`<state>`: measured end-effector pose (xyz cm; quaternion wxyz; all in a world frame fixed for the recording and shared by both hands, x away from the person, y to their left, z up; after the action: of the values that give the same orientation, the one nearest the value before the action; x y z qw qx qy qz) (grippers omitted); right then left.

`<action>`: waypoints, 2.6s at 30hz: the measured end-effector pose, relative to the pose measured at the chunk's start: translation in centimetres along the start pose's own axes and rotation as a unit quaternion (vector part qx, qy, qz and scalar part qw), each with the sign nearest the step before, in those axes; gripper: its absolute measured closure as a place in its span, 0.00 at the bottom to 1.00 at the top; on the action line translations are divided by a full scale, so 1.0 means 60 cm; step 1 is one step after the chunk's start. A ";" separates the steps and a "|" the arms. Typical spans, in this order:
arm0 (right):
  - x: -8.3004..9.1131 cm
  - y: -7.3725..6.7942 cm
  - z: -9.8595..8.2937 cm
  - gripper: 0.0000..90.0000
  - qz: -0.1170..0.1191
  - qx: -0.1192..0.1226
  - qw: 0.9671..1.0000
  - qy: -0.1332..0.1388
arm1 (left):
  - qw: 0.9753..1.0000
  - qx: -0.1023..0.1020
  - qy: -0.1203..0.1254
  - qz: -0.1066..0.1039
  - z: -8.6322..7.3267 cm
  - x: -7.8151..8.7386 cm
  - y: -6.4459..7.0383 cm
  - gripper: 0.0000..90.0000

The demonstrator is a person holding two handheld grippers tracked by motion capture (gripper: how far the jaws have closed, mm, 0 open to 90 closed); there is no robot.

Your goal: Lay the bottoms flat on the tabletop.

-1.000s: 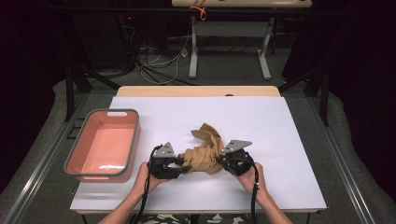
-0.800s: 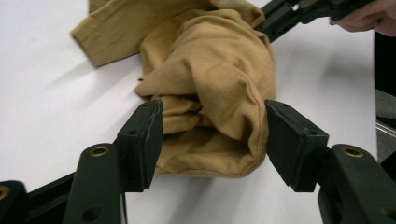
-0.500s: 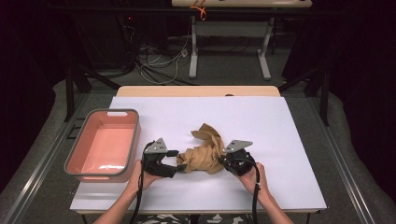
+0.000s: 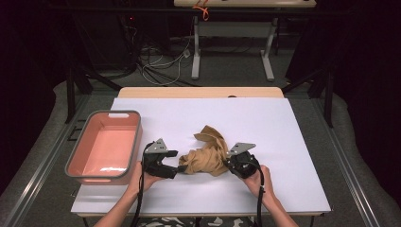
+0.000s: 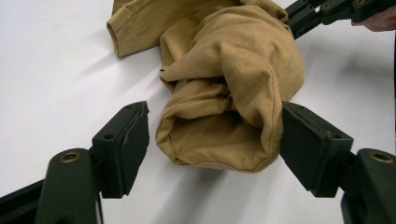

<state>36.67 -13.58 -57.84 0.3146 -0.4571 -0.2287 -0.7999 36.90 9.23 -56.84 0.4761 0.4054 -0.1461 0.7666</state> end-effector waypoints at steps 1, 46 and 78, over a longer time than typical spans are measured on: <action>-0.001 0.000 -0.001 0.96 -0.002 -0.003 1.000 -0.004 | 1.000 0.005 0.001 0.000 0.000 0.001 0.000 0.29; 0.000 0.009 -0.005 0.92 0.009 -0.028 1.000 0.008 | 0.996 -0.091 -0.007 0.023 0.009 -0.048 0.063 0.93; 0.012 0.028 -0.015 0.71 -0.019 -0.046 0.999 0.006 | 0.999 -0.008 0.035 0.041 0.005 -0.018 0.000 0.95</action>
<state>37.05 -15.54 -57.53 0.2790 -0.4619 -0.1990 -0.8180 37.27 8.38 -57.46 0.4523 0.3686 -0.1520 0.7978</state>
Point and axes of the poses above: each handheld gripper's, and its own axes: x roughly backward along the jaws, z roughly out of its top, y roughly to its right, the point moved 7 cm from there along -x, roughly forward along the jaws, and after that the axes turned 15 degrees about -y, right-handed, at the moved point
